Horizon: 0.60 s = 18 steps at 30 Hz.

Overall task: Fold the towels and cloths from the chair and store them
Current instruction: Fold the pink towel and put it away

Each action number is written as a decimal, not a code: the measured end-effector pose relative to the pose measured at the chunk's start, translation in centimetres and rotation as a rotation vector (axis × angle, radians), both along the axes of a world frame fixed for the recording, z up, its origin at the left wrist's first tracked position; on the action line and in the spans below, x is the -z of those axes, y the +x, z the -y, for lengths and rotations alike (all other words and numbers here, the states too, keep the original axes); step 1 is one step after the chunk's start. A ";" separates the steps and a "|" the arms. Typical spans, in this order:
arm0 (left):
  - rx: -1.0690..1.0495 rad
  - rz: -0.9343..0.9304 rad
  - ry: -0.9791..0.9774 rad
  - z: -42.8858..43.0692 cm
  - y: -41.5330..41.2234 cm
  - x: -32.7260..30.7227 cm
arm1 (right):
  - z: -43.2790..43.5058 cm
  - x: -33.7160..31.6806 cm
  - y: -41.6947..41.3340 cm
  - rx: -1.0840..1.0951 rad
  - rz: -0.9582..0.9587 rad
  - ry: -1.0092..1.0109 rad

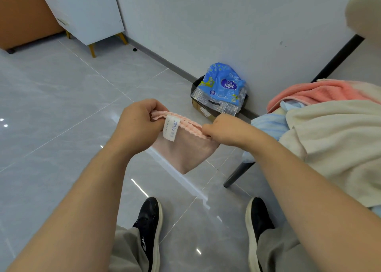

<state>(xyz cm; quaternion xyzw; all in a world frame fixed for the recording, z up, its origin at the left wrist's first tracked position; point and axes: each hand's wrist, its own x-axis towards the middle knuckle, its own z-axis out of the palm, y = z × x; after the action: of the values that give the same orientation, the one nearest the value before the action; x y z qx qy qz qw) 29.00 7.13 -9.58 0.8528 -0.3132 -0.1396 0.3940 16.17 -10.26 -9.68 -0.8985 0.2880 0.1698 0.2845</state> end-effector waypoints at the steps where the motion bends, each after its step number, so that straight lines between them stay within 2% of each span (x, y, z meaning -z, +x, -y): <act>1: 0.030 0.010 0.012 0.1 -0.2 0.0 | 0.2 0.4 0.1 0.037 -0.019 -0.036; 5: 0.091 0.034 0.050 0.6 -0.9 0.2 | 0.7 1.7 0.1 0.080 -0.039 -0.177; 12: 0.107 0.072 0.095 1.1 -1.2 0.7 | 0.7 0.9 -0.5 0.023 -0.055 0.117; 14: 0.082 0.076 0.089 1.0 -0.9 0.7 | 0.9 0.5 -0.6 0.084 -0.055 0.164; 18: 0.049 0.062 0.076 0.8 -0.7 0.6 | 1.6 0.7 -0.1 0.289 -0.019 0.122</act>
<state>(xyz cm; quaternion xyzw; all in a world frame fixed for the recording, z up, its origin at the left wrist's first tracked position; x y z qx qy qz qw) 28.35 6.31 -10.23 0.8631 -0.3406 -0.1342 0.3479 16.08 -11.90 -10.40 -0.8271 0.4062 0.1530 0.3571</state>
